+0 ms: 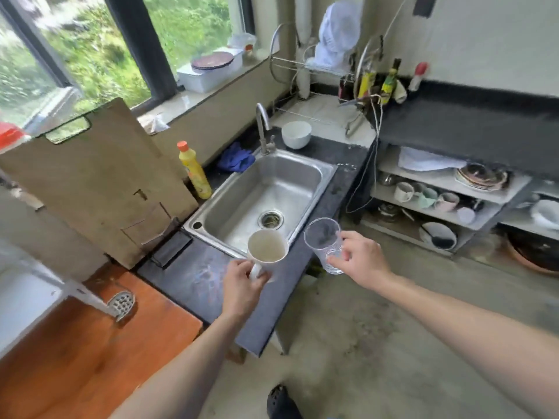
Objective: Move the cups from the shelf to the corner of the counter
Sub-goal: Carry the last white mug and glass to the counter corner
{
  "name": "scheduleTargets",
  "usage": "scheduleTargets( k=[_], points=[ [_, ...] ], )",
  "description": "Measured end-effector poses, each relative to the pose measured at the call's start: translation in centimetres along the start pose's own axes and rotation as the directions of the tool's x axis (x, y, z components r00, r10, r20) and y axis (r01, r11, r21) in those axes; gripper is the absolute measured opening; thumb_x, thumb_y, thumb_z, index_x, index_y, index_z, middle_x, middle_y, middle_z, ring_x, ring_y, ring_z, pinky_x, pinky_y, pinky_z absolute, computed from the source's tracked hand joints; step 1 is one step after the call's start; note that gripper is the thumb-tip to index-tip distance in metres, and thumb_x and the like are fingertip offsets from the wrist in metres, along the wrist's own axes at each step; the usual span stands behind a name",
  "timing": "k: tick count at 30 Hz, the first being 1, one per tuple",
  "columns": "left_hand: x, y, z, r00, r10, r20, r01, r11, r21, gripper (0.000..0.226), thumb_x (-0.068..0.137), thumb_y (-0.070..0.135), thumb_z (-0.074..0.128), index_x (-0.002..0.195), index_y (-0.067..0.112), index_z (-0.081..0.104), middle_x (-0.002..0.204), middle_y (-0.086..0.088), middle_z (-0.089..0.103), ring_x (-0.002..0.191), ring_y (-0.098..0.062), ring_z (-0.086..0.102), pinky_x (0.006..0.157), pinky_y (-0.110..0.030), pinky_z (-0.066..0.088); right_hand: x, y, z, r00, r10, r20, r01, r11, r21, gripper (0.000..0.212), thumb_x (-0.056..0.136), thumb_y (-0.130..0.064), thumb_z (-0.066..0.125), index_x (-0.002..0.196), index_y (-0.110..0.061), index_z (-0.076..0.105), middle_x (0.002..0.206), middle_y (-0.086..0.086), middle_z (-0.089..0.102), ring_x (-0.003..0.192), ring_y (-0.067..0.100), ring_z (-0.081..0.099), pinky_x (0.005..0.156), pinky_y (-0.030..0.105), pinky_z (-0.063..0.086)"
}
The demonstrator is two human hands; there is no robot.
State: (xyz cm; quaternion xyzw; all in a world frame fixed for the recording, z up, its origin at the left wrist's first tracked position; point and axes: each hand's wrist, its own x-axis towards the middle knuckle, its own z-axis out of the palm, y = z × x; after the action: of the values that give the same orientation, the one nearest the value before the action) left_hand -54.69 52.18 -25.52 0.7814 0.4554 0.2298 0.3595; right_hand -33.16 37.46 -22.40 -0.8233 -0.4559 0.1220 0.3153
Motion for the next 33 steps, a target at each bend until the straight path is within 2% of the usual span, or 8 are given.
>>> scheduleTargets(
  k=[2, 7, 9, 14, 22, 26, 31, 33],
  points=[
    [1.6, 2.3, 2.8, 0.997, 0.055, 0.05, -0.055, 0.998, 0.011, 0.033, 0.07, 0.023, 0.078, 0.054, 0.023, 0.05, 0.081, -0.008, 0.06, 0.08, -0.012, 0.047, 0.063, -0.018, 0.027, -0.1, 2.9, -2.5, 0.995, 0.069, -0.068, -0.068, 0.998, 0.006, 0.046, 0.071, -0.027, 0.077, 0.048, -0.022, 0.038, 0.123, -0.003, 0.063, 0.091, 0.026, 0.064, 0.072, 0.031, 0.041],
    [6.1, 8.5, 10.3, 0.971, 0.153, 0.184, -0.168, 0.984, 0.067, 0.032, 0.073, 0.026, 0.076, 0.057, 0.01, 0.053, 0.075, -0.005, 0.055, 0.073, -0.017, 0.047, 0.056, -0.023, 0.023, 0.6, 10.1, -8.0, 0.96, 0.223, -0.17, -0.227, 0.974, 0.001, 0.04, 0.07, -0.027, 0.076, 0.05, -0.016, 0.043, 0.124, -0.004, 0.062, 0.096, 0.025, 0.063, 0.075, 0.034, 0.046],
    [8.3, 10.8, 13.7, 0.949, 0.209, 0.236, -0.225, 0.973, 0.044, 0.04, 0.072, 0.024, 0.076, 0.051, 0.015, 0.044, 0.065, -0.001, 0.049, 0.066, -0.018, 0.046, 0.051, -0.024, 0.023, 1.4, 13.2, -9.9, 0.941, 0.274, -0.2, -0.281, 0.96, -0.004, 0.04, 0.07, -0.029, 0.075, 0.049, -0.018, 0.042, 0.123, -0.005, 0.062, 0.095, 0.025, 0.063, 0.076, 0.036, 0.048],
    [14.4, 17.2, 22.0, 0.875, 0.28, 0.395, -0.301, 0.954, -0.009, 0.031, 0.073, 0.036, 0.072, 0.054, 0.025, 0.05, 0.069, -0.001, 0.055, 0.061, -0.009, 0.049, 0.047, -0.016, 0.028, 4.3, 20.1, -15.3, 0.879, 0.367, -0.303, -0.391, 0.92, -0.02, 0.041, 0.07, -0.031, 0.076, 0.048, -0.019, 0.042, 0.123, -0.005, 0.062, 0.092, 0.022, 0.064, 0.07, 0.031, 0.045],
    [19.6, 30.9, 34.3, 0.763, 0.404, 0.505, -0.43, 0.9, -0.069, 0.03, 0.076, 0.031, 0.068, 0.058, 0.021, 0.047, 0.084, -0.004, 0.054, 0.067, -0.012, 0.047, 0.051, -0.019, 0.029, 4.5, 30.3, -24.3, 0.716, 0.505, -0.482, -0.55, 0.833, 0.055, 0.043, 0.068, -0.029, 0.079, 0.049, -0.017, 0.042, 0.122, -0.001, 0.063, 0.087, 0.019, 0.065, 0.062, 0.026, 0.036],
    [19.9, 36.6, 41.7, 0.691, 0.457, 0.56, -0.485, 0.867, -0.109, 0.026, 0.076, 0.033, 0.069, 0.068, 0.01, 0.061, 0.091, -0.003, 0.057, 0.08, -0.016, 0.053, 0.06, -0.025, 0.035, 3.6, 36.5, -28.4, 0.644, 0.565, -0.515, -0.619, 0.781, 0.082, 0.042, 0.067, -0.029, 0.079, 0.05, -0.016, 0.044, 0.12, -0.003, 0.064, 0.083, 0.011, 0.062, 0.058, 0.02, 0.03],
    [19.3, 44.0, 51.7, 0.64, 0.478, 0.602, -0.522, 0.845, -0.115, 0.027, 0.077, 0.035, 0.068, 0.075, 0.009, 0.063, 0.094, -0.004, 0.058, 0.082, -0.017, 0.052, 0.06, -0.023, 0.033, 3.4, 45.7, -34.7, 0.609, 0.599, -0.52, -0.65, 0.753, 0.106, 0.045, 0.069, -0.03, 0.077, 0.049, -0.018, 0.039, 0.124, -0.002, 0.062, 0.082, 0.009, 0.062, 0.058, 0.023, 0.034],
    [19.0, 47.1, 55.1, 0.63, 0.486, 0.605, -0.534, 0.837, -0.117, 0.027, 0.079, 0.034, 0.068, 0.078, 0.007, 0.063, 0.096, -0.004, 0.057, 0.078, -0.015, 0.05, 0.058, -0.019, 0.032, 3.7, 49.1, -37.7, 0.605, 0.599, -0.525, -0.656, 0.749, 0.098, 0.046, 0.07, -0.028, 0.077, 0.049, -0.018, 0.038, 0.125, -0.001, 0.061, 0.086, 0.006, 0.061, 0.056, 0.015, 0.031]
  ],
)
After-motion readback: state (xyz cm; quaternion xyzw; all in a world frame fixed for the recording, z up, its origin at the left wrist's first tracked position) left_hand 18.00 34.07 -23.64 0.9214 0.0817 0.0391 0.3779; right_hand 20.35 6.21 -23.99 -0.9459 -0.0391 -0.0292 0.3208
